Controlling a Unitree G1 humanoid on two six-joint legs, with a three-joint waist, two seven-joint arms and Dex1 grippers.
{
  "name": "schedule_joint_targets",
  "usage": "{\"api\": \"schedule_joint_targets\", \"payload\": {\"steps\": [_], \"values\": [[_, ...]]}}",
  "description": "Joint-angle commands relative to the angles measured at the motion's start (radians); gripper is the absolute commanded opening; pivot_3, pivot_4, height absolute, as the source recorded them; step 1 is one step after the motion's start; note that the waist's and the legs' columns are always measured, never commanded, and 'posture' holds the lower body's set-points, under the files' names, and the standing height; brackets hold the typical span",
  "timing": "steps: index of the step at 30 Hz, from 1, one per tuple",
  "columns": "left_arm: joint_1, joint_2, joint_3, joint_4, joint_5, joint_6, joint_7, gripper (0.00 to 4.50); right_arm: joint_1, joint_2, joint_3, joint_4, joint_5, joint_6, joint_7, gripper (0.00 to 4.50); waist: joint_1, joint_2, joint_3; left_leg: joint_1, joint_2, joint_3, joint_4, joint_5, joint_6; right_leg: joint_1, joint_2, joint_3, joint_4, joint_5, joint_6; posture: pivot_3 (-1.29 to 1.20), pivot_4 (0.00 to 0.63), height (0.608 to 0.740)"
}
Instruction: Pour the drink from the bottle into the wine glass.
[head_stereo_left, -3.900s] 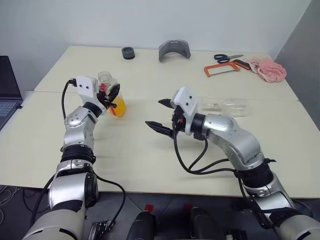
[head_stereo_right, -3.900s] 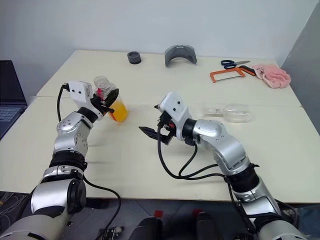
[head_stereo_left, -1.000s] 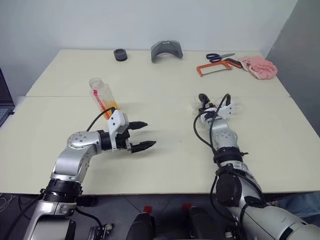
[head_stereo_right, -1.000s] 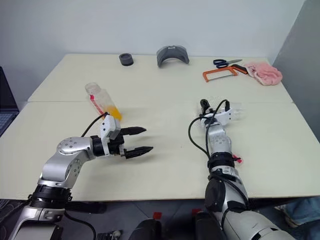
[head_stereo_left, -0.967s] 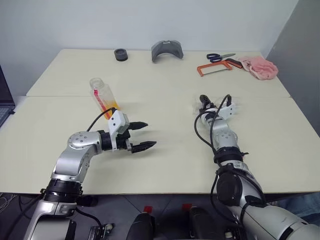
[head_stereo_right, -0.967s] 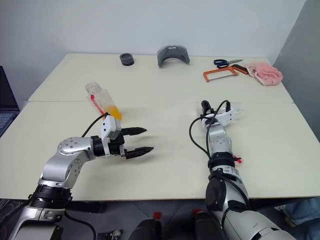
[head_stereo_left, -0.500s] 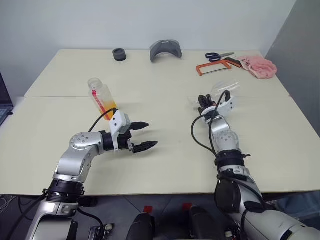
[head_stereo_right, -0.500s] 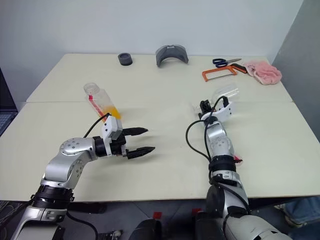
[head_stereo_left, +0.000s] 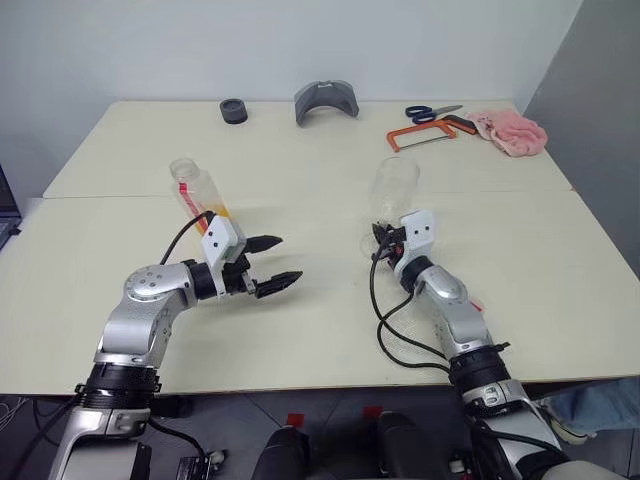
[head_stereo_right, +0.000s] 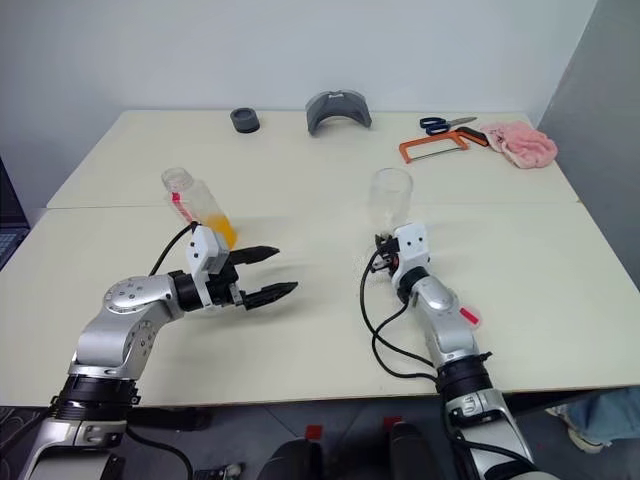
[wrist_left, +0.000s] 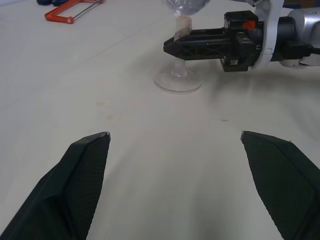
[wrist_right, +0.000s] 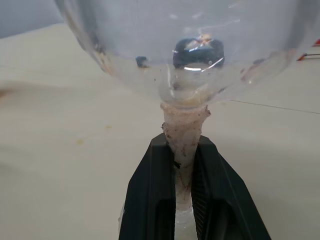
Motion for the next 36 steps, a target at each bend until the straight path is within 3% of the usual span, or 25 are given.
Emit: {"api": "schedule_joint_targets", "payload": {"steps": [1,7,18,33,36], "values": [[0.016,0.016,0.040,-0.046,-0.005,-0.014,0.021,4.50,0.027,0.001,0.058,0.031,-0.060,-0.037,0.040,0.13,0.000,0.000,0.000,0.000,0.000,0.000,0.000,0.000,0.000,0.000,0.000,0.000,0.000,0.000,0.000,0.00,0.150,0.740],[0.049,0.019,0.077,-0.063,-0.004,-0.018,0.071,4.50,-0.044,0.046,0.056,0.070,-0.031,-0.160,0.143,0.13,-0.002,0.000,0.000,0.001,0.000,0.001,-0.001,0.000,0.000,0.000,0.000,0.000,0.000,0.000,0.000,0.00,0.150,0.740],[0.128,0.041,0.158,-0.157,-0.025,0.011,0.146,4.50,-0.322,0.158,0.032,0.538,-0.072,-0.339,0.224,0.13,0.006,0.000,0.000,0.001,0.000,-0.001,0.000,0.000,0.000,0.001,-0.003,-0.001,0.000,0.000,0.000,0.00,0.150,0.740],[0.186,0.094,0.257,-0.290,-0.127,0.124,0.163,4.50,-0.375,0.156,0.002,0.713,-0.109,-0.437,0.226,0.13,0.008,0.000,0.000,0.001,0.000,-0.001,0.000,0.000,0.000,0.001,-0.002,-0.001,0.000,0.000,0.000,0.00,0.150,0.740],[0.158,0.100,0.269,-0.294,-0.149,0.138,0.169,4.50,-0.374,0.160,-0.006,0.712,-0.103,-0.435,0.235,1.11,0.008,0.000,0.000,0.001,0.000,-0.001,0.000,0.000,0.000,0.001,-0.002,-0.001,0.000,0.000,0.000,0.00,0.150,0.740]]}}
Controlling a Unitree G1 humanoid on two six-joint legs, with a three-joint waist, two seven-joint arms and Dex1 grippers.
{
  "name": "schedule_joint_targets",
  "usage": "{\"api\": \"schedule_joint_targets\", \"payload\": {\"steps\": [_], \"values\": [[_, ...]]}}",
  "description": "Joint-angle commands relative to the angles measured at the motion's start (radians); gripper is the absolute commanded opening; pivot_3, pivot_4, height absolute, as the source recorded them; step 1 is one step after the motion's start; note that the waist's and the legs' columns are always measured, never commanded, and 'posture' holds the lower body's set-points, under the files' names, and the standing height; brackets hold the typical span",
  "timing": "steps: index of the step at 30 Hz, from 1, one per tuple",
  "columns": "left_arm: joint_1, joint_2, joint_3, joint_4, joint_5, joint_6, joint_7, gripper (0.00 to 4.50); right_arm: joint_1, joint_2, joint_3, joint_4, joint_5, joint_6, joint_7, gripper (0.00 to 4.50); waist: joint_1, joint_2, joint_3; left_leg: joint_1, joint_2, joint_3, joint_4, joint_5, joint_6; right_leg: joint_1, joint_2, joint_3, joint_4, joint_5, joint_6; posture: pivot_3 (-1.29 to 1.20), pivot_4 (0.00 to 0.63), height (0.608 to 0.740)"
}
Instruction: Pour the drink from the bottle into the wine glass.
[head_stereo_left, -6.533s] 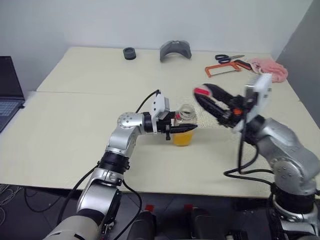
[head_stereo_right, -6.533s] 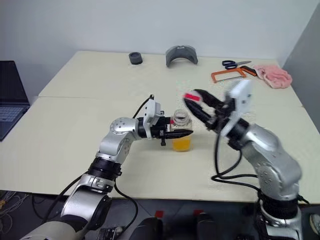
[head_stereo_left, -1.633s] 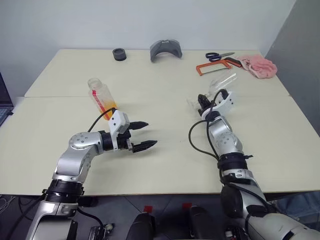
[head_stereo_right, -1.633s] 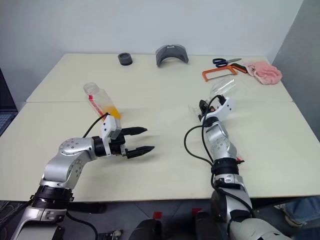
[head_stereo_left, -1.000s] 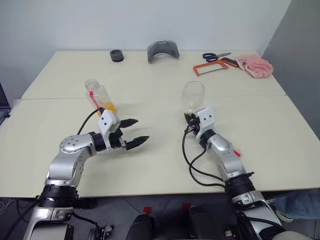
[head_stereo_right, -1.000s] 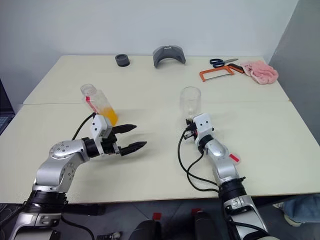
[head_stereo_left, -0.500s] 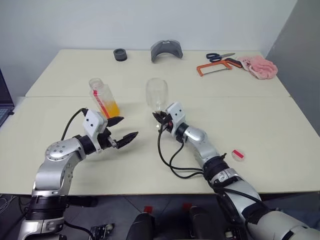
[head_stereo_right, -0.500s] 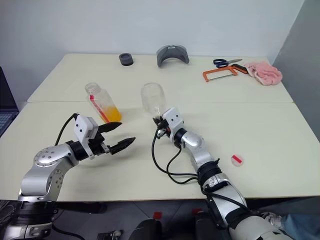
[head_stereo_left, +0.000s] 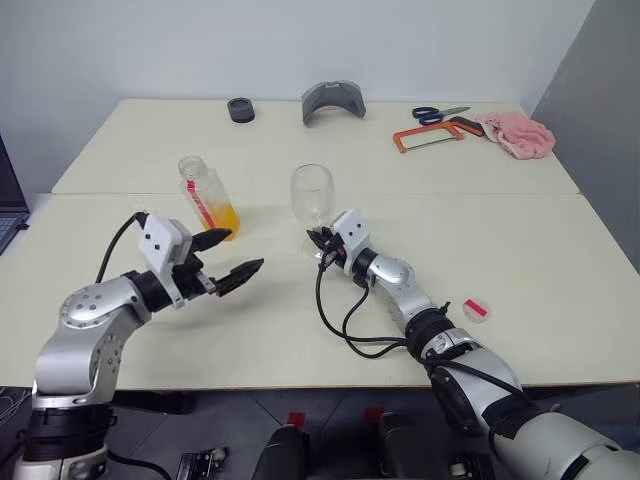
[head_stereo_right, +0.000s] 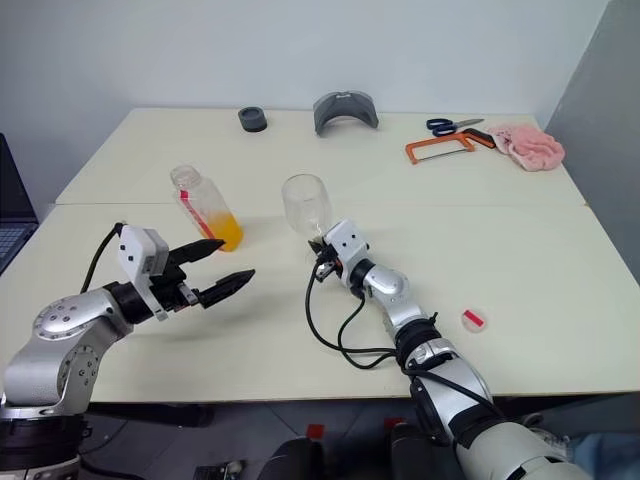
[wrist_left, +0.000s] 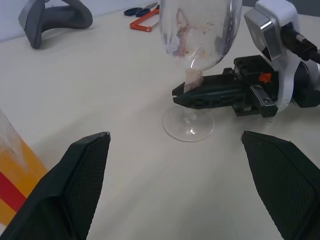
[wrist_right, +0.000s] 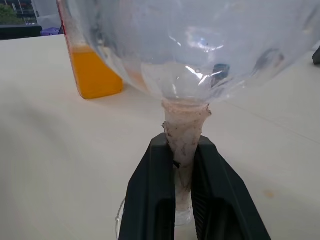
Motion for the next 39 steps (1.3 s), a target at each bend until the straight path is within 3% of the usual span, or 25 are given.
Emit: {"api": "schedule_joint_targets", "payload": {"steps": [1,9,10,18,23,31,39], "values": [[-0.042,0.015,0.041,-0.037,-0.031,0.001,0.015,4.50,-0.011,0.006,-0.020,0.003,0.007,-0.004,0.013,1.49,0.000,0.000,0.000,0.000,0.000,0.000,0.000,0.000,0.000,0.000,0.000,0.000,0.000,0.000,0.000,0.00,0.150,0.740],[-0.085,0.006,0.046,-0.051,-0.062,0.007,0.041,4.50,-0.001,0.014,-0.031,-0.008,0.006,-0.002,0.027,4.33,-0.008,0.000,0.000,0.000,0.000,0.000,0.000,0.000,0.000,0.000,0.001,0.000,0.000,0.000,0.000,0.00,0.150,0.740],[-0.086,0.007,0.045,-0.053,-0.067,0.010,0.043,4.50,0.002,0.016,-0.033,-0.011,0.008,-0.001,0.030,4.46,-0.008,0.000,0.000,0.000,0.000,0.000,0.000,0.000,0.000,0.000,0.001,0.000,0.000,0.000,0.000,0.00,0.150,0.740],[-0.085,0.005,0.043,-0.057,-0.083,0.013,0.051,4.50,0.029,0.018,-0.035,-0.056,0.020,0.018,0.064,4.46,-0.008,0.000,0.000,0.000,0.000,0.000,0.000,0.000,0.000,0.000,0.001,0.000,0.000,0.000,0.000,0.00,0.150,0.740],[-0.059,-0.013,0.028,-0.049,-0.049,-0.016,0.064,4.50,0.104,-0.022,-0.022,-0.195,0.034,0.069,0.122,4.46,-0.007,0.000,0.000,0.000,0.000,0.000,0.000,0.000,0.000,0.000,0.000,0.000,0.000,0.000,0.000,0.00,0.150,0.740],[0.004,-0.072,0.009,0.009,0.038,-0.105,0.121,4.50,0.349,-0.166,0.047,-0.662,0.047,0.284,0.243,4.46,0.000,0.000,0.000,-0.001,0.000,0.000,0.000,0.000,0.000,0.000,0.000,0.000,0.000,0.000,0.000,0.00,0.150,0.740],[0.044,-0.184,0.051,0.165,0.149,-0.265,0.293,4.50,0.570,-0.356,0.042,-1.286,0.193,0.623,0.304,4.46,0.017,0.000,0.000,-0.001,0.001,0.000,0.000,0.000,0.000,0.000,0.000,0.000,-0.001,0.000,0.000,0.00,0.150,0.740]]}}
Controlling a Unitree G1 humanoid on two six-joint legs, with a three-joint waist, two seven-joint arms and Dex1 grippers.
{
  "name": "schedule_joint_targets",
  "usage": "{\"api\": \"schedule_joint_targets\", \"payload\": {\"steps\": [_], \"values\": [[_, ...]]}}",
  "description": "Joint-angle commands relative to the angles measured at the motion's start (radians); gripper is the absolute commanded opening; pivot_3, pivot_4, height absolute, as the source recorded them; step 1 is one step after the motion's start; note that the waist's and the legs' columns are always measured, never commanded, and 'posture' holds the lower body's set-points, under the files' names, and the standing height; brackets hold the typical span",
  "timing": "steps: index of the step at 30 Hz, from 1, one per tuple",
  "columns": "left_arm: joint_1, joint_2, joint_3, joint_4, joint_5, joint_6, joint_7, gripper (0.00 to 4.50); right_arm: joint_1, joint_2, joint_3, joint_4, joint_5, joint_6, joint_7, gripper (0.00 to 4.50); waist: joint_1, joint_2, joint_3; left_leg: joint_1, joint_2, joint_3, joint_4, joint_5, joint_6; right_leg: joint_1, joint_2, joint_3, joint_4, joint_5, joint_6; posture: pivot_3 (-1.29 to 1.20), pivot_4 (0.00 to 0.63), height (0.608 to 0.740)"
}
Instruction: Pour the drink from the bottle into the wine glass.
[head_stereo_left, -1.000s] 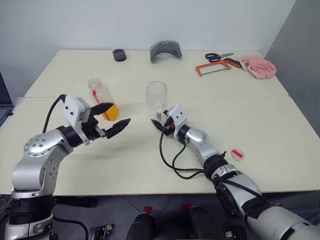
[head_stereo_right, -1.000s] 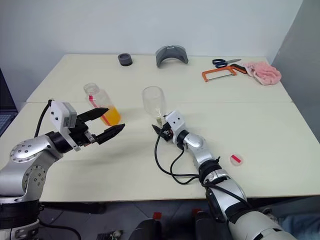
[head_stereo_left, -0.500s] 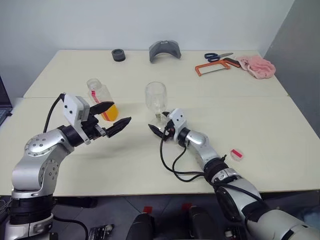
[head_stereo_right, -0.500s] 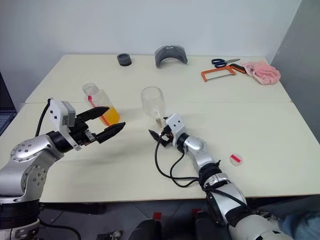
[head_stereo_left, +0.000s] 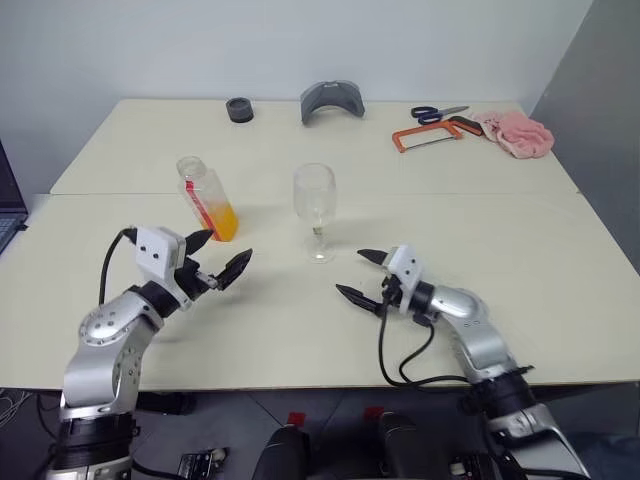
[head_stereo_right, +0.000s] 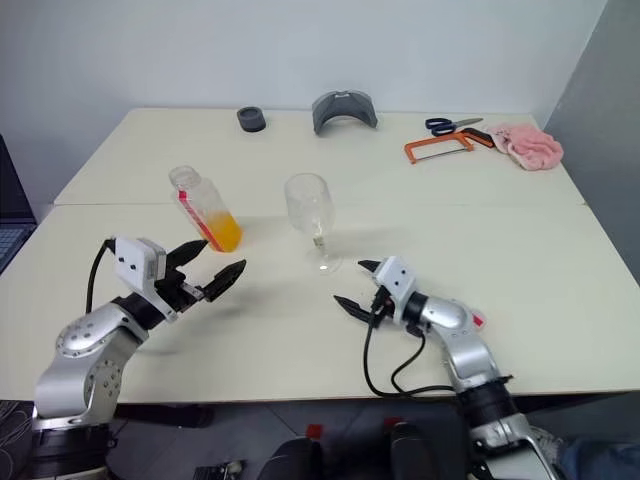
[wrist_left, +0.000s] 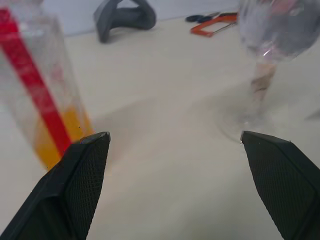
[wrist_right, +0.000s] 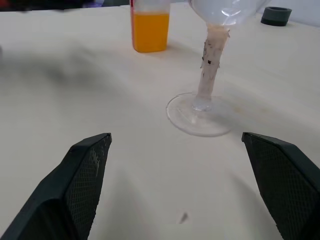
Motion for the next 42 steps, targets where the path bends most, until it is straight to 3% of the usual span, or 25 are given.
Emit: {"api": "schedule_joint_targets", "payload": {"steps": [1,12,24,42], "values": [[-0.018,-0.019,0.046,0.041,0.033,-0.087,0.064,4.50,0.025,-0.033,-0.015,-0.221,0.080,0.115,0.003,4.46,0.005,0.000,0.000,0.000,0.000,0.000,0.000,0.000,0.000,0.000,0.000,0.000,0.000,0.000,0.000,0.00,0.150,0.740],[-0.141,0.005,0.049,0.173,0.039,-0.114,0.083,4.50,0.044,-0.130,-0.012,-0.484,0.198,0.297,-0.017,4.46,0.021,-0.001,-0.001,0.000,-0.002,-0.001,0.001,0.000,0.000,0.001,0.000,-0.001,-0.001,0.000,0.000,0.00,0.150,0.740],[-0.261,0.028,0.034,0.283,0.054,-0.118,0.052,4.50,-0.023,-0.149,0.030,-0.511,0.179,0.310,-0.054,4.46,0.021,-0.002,-0.001,0.000,-0.003,-0.001,0.001,0.000,0.000,0.001,0.000,-0.002,-0.001,0.000,0.000,0.00,0.150,0.740],[-0.516,0.015,-0.010,0.603,0.104,-0.204,0.031,4.50,-0.053,-0.147,0.046,-0.507,0.179,0.286,-0.046,4.46,0.022,-0.002,-0.001,-0.001,-0.004,-0.001,0.001,0.000,0.000,0.001,0.000,-0.002,-0.001,0.000,0.000,0.00,0.150,0.740]]}}
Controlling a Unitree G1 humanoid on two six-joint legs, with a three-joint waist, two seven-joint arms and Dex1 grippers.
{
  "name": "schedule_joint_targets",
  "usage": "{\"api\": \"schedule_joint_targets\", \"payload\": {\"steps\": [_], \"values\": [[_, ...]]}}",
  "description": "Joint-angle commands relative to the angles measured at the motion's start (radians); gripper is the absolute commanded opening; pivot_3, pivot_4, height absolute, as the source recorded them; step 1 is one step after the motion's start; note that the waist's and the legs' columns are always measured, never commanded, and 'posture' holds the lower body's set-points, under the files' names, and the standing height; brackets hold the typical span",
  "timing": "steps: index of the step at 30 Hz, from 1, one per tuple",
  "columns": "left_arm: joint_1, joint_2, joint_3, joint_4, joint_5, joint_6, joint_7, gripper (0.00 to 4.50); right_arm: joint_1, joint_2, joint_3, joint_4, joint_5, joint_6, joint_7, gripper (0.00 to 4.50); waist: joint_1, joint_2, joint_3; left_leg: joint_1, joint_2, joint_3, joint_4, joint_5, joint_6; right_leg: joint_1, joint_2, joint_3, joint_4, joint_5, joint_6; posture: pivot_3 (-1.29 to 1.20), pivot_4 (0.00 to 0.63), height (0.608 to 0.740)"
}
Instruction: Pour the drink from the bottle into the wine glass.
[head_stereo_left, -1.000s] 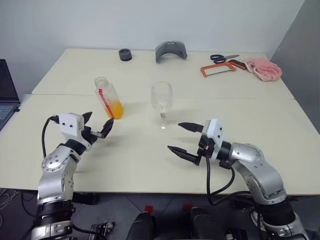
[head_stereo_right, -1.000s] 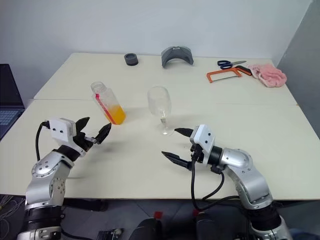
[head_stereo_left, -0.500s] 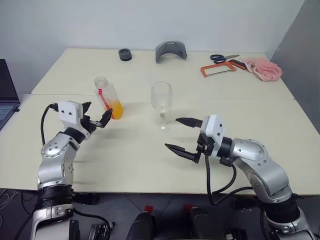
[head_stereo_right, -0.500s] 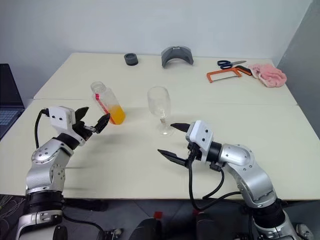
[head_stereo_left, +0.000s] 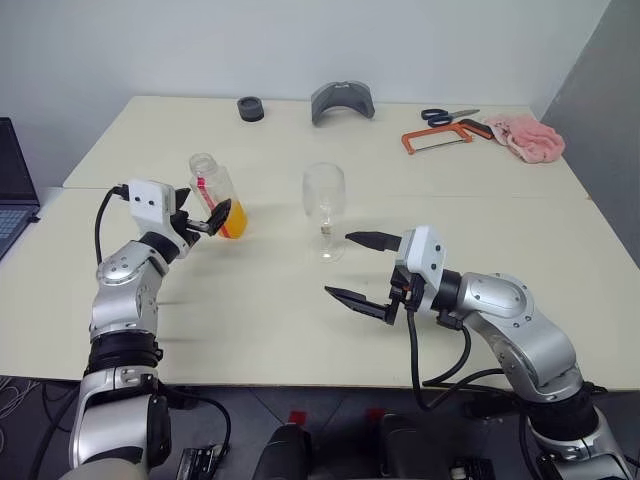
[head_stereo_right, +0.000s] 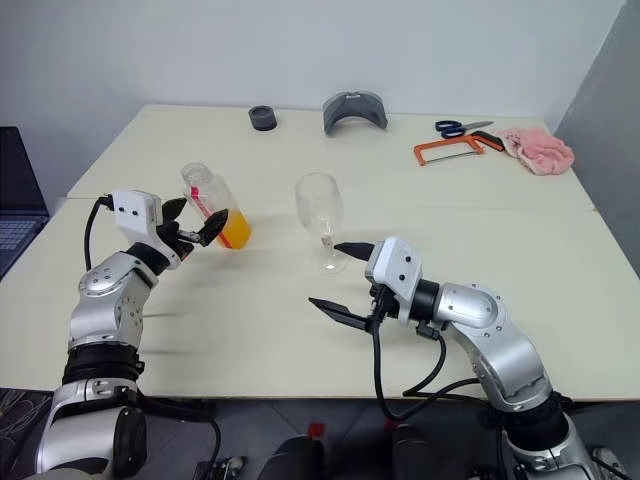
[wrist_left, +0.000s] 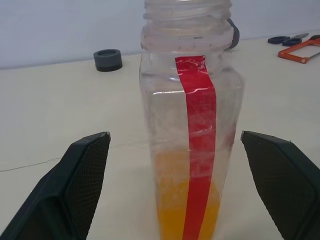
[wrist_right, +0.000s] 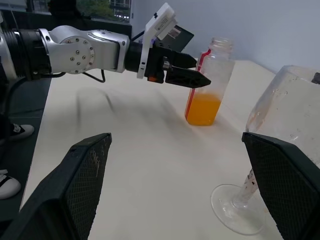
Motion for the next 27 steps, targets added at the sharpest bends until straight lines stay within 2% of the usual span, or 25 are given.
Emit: {"api": "schedule_joint_targets", "payload": {"steps": [1,7,10,16,18,27], "values": [[-0.057,-0.001,-0.005,0.048,0.017,-0.049,0.004,4.50,-0.016,0.000,0.002,-0.031,0.004,-0.028,-0.001,4.46,0.000,0.000,0.000,0.000,0.000,0.000,0.000,0.000,0.000,0.000,0.000,0.000,0.000,0.000,0.000,0.00,0.150,0.740],[-0.117,-0.014,-0.011,0.144,0.022,-0.084,-0.012,4.50,-0.022,-0.002,0.002,-0.026,-0.001,-0.031,-0.001,4.46,0.000,0.000,0.000,0.000,0.000,0.000,0.000,0.000,0.000,0.000,0.000,0.000,0.000,0.000,0.000,0.00,0.150,0.740],[-0.131,-0.020,-0.013,0.168,0.020,-0.092,-0.027,3.98,-0.024,0.000,0.002,-0.025,-0.004,-0.032,-0.006,4.50,-0.001,0.000,0.000,0.000,-0.001,0.000,0.000,0.000,0.000,0.000,0.000,0.000,0.000,0.000,0.000,0.00,0.150,0.740],[-0.136,-0.020,-0.014,0.183,0.016,-0.096,-0.038,2.10,-0.024,0.003,0.001,-0.027,-0.008,-0.031,-0.010,4.50,-0.001,0.000,0.000,0.000,0.000,0.000,0.000,0.000,0.000,0.000,0.000,0.000,0.000,0.000,0.000,0.00,0.150,0.740],[-0.135,-0.019,-0.016,0.180,0.018,-0.097,-0.041,1.73,-0.025,0.003,0.000,-0.026,-0.009,-0.032,-0.012,4.50,-0.001,0.000,0.000,0.000,0.000,0.000,0.000,0.000,0.000,0.000,0.000,0.000,0.000,0.000,0.000,0.00,0.150,0.740],[-0.133,-0.004,-0.094,0.035,0.096,-0.146,-0.042,1.68,-0.027,0.017,-0.039,-0.035,0.008,-0.021,-0.055,4.50,0.000,-0.001,0.000,-0.002,0.000,-0.001,0.001,0.000,0.000,-0.001,0.000,-0.001,0.000,0.000,0.000,0.00,0.150,0.740]]}}
